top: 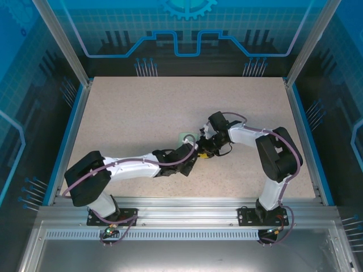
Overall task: Fold a paper plane with a square sheet of paper (pick it up from the middle)
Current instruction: Third fold the triangle at the center of the table.
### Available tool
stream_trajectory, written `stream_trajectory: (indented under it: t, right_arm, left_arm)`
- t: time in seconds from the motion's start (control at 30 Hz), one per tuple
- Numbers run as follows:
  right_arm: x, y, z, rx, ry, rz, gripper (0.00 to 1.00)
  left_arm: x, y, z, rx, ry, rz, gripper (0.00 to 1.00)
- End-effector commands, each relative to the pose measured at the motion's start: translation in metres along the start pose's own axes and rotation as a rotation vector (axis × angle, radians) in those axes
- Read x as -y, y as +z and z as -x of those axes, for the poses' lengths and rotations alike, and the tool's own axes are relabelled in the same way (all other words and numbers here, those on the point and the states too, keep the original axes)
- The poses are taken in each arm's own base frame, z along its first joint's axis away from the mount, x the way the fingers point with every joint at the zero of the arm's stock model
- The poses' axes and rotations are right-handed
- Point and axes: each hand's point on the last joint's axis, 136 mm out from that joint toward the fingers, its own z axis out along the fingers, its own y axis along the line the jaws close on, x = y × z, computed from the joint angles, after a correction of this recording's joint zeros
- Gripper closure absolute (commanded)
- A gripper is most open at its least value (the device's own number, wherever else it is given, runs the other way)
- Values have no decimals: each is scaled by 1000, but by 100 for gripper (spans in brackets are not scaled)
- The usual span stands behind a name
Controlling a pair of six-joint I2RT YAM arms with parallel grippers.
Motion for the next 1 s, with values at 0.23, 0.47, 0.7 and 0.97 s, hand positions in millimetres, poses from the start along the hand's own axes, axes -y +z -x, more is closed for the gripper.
stream_trajectory:
  t: [0.23, 0.47, 0.7, 0.97]
  right_arm:
    - [-12, -32, 25, 105, -50, -45, 71]
    - [-22, -7, 52, 69, -103, -125, 80]
    - [-4, 13, 69, 33, -108, -234, 81]
    - [14, 29, 68, -33, -126, -306, 82]
  left_arm:
    - [8, -3, 7, -10, -69, -214, 100]
    - [1, -2, 11, -16, -89, -247, 100]
    - [-5, 3, 10, -42, -111, -287, 100]
    - [-13, 13, 14, -86, -143, -347, 100]
